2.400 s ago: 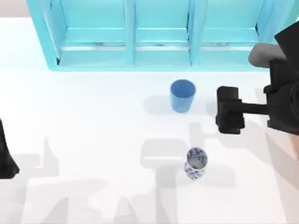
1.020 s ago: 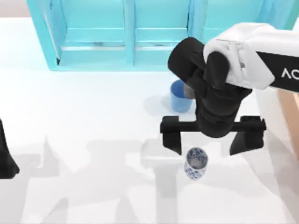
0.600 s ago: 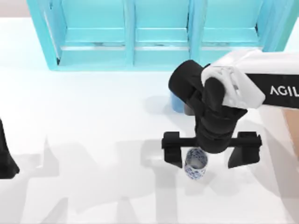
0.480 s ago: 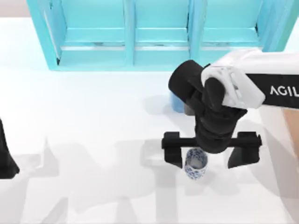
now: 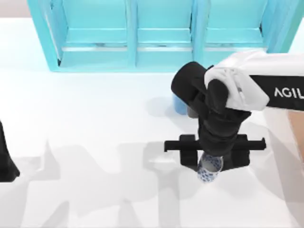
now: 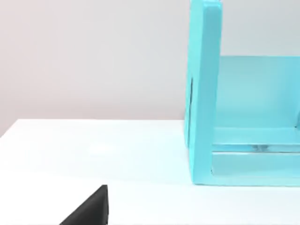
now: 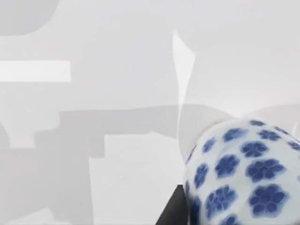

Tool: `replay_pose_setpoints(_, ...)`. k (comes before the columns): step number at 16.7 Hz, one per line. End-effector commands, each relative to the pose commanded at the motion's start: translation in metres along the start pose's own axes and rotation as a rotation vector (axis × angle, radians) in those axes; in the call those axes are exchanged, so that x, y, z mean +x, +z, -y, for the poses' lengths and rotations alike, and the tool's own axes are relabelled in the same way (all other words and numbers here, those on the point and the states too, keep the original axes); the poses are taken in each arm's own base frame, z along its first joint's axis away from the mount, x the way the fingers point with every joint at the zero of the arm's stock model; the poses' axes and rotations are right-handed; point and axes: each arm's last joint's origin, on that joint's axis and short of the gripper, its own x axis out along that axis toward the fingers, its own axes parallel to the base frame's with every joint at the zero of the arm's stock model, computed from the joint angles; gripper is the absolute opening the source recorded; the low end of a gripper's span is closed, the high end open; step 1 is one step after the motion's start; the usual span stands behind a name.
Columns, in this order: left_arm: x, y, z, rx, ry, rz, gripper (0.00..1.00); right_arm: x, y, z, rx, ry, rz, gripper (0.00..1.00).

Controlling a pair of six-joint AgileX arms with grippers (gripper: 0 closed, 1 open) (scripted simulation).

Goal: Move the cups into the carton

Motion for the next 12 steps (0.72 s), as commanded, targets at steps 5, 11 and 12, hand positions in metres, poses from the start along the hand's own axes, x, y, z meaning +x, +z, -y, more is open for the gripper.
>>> replay_pose_setpoints(5,0.0,0.0,0.0,0.0,0.0,0.0,1.0,0.0,0.0,0.0,0.0,0.0,0.0,0.0)
replay_pose_setpoints(11,0.0,0.0,0.0,0.0,0.0,0.0,1.0,0.0,0.0,0.0,0.0,0.0,0.0,0.0)
replay_pose_setpoints(12,0.0,0.0,0.0,0.0,0.0,0.0,1.0,0.0,0.0,0.0,0.0,0.0,0.0,0.0)
